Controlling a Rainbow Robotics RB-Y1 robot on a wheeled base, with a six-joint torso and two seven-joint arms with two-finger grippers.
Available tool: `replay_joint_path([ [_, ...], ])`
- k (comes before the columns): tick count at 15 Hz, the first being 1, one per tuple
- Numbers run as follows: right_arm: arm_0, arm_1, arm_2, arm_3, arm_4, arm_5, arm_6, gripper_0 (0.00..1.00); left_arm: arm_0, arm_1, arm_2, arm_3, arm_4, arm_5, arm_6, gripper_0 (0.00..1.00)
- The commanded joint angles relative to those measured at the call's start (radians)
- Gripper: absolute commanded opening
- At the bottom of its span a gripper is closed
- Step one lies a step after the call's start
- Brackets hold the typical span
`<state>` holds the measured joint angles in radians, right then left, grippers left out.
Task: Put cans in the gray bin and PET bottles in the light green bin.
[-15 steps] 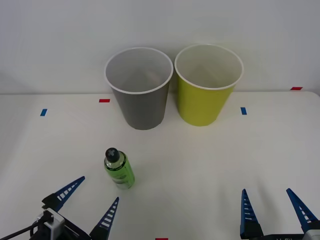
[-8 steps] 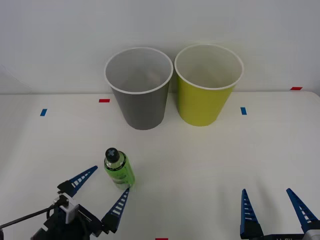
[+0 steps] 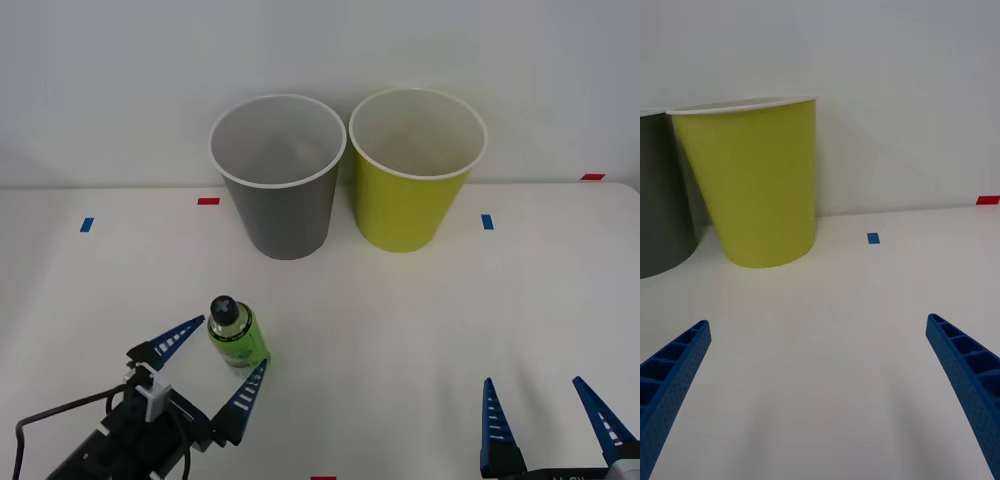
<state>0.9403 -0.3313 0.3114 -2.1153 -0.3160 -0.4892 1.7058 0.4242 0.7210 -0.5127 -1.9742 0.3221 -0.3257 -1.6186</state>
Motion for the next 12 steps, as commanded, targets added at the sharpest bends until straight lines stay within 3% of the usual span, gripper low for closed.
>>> replay_joint_path([
  [1,0.0,0.0,0.0,0.0,0.0,0.0,0.0,1.0,-0.024,-0.014,-0.003,0.0,0.0,0.03,0.0,1.0],
  [10,0.0,0.0,0.0,0.0,0.0,0.0,0.0,1.0,-0.094,-0.049,-0.026,0.011,0.005,0.097,0.006,1.0],
  [11,0.0,0.0,0.0,0.0,0.0,0.0,0.0,1.0,-0.096,-0.049,-0.026,0.011,0.005,0.097,0.006,0.96],
  [12,0.0,0.0,0.0,0.0,0.0,0.0,0.0,1.0,-0.098,-0.049,-0.026,0.011,0.005,0.097,0.006,0.53],
])
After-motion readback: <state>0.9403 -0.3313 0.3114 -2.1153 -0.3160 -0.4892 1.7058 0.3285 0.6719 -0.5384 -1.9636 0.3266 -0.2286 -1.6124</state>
